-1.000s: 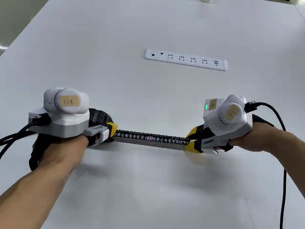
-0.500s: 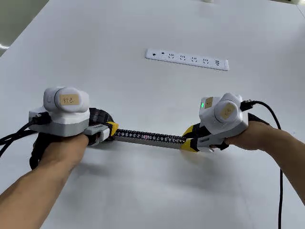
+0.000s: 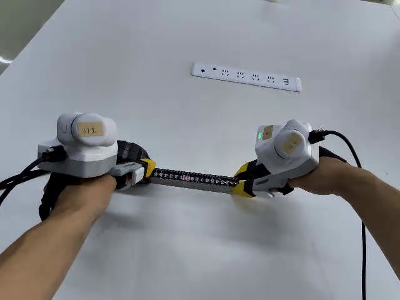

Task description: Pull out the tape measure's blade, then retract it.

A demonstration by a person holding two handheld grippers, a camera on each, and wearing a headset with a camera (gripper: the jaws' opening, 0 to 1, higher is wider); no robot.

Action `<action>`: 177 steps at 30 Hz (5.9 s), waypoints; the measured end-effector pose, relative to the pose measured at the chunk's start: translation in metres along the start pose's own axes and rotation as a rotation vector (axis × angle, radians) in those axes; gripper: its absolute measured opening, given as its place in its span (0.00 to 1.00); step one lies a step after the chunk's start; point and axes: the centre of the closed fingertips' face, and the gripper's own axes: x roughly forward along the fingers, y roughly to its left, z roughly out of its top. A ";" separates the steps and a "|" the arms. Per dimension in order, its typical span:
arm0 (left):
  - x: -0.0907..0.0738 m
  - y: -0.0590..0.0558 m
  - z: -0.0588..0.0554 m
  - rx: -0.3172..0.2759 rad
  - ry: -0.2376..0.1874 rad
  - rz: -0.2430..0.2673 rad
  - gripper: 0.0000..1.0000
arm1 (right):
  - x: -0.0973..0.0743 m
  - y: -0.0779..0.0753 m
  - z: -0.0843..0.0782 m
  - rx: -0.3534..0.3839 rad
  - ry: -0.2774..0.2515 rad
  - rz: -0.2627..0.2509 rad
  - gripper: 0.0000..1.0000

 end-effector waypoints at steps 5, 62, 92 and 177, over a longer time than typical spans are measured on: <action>0.000 0.001 0.000 -0.002 0.001 -0.001 0.55 | 0.003 0.000 0.005 -0.001 -0.006 0.001 0.10; 0.000 0.002 0.001 -0.018 0.007 -0.018 0.55 | 0.045 0.011 0.067 -0.016 -0.093 0.036 0.10; 0.000 0.002 0.001 -0.030 0.009 -0.023 0.55 | 0.075 0.018 0.112 -0.051 -0.144 0.052 0.10; -0.019 0.004 -0.027 0.107 0.012 -0.143 0.71 | 0.005 0.015 0.063 0.141 -0.292 -0.148 0.47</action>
